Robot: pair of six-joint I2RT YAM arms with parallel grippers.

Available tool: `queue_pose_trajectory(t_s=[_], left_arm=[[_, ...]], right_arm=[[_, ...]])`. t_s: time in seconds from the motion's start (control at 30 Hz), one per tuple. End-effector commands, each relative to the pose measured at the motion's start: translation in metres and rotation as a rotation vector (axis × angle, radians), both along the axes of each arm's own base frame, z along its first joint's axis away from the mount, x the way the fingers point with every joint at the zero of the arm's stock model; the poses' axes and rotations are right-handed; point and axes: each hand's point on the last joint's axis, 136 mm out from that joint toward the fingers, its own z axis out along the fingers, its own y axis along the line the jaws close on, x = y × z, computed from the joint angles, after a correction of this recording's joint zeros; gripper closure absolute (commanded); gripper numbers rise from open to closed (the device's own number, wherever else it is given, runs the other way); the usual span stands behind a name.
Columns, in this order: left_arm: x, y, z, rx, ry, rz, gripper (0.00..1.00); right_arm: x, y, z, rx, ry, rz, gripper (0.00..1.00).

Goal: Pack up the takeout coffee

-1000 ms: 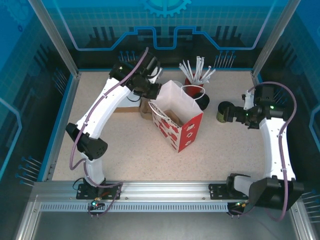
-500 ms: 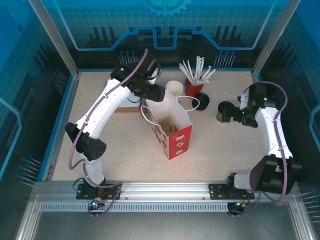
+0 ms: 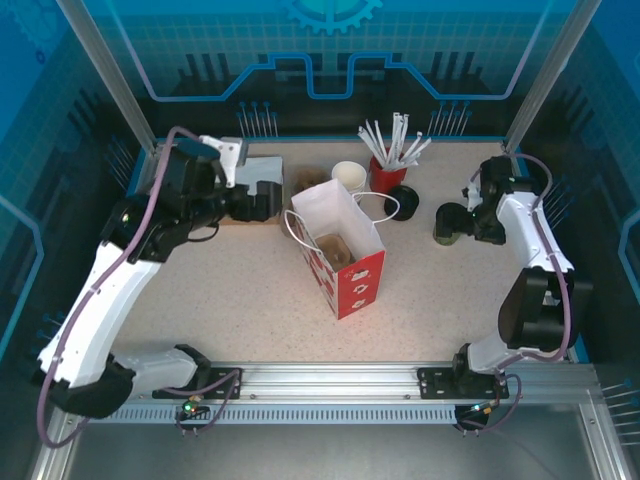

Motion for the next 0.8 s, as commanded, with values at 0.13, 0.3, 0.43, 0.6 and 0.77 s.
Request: queue_pose_trajectory(t_s=[0.13,0.3,0.43,0.6,0.77], left_arm=[[-0.012,0.019,-0.016,-0.058,-0.004,0.088,0.01],[-0.022,0.027,-0.028,-0.048,0.027,0.109,0.01],[-0.026,0.029,-0.030,-0.043,0.031,0.114,0.01],[-0.027,0.030,-0.027,-0.047,0.025,0.115,0.01],[-0.026,0.030,-0.026,-0.046,0.022,0.115,0.01]], right_arm=[[0.023,0.002,-0.006,-0.014,0.013,0.012,0.00],[0.029,0.004,-0.018,-0.013,0.046,0.024,0.00],[0.038,0.002,-0.024,-0.028,0.059,0.029,0.00],[0.048,0.000,-0.027,-0.033,0.076,0.044,0.00],[0.057,0.002,-0.034,-0.016,0.103,0.060,0.00]])
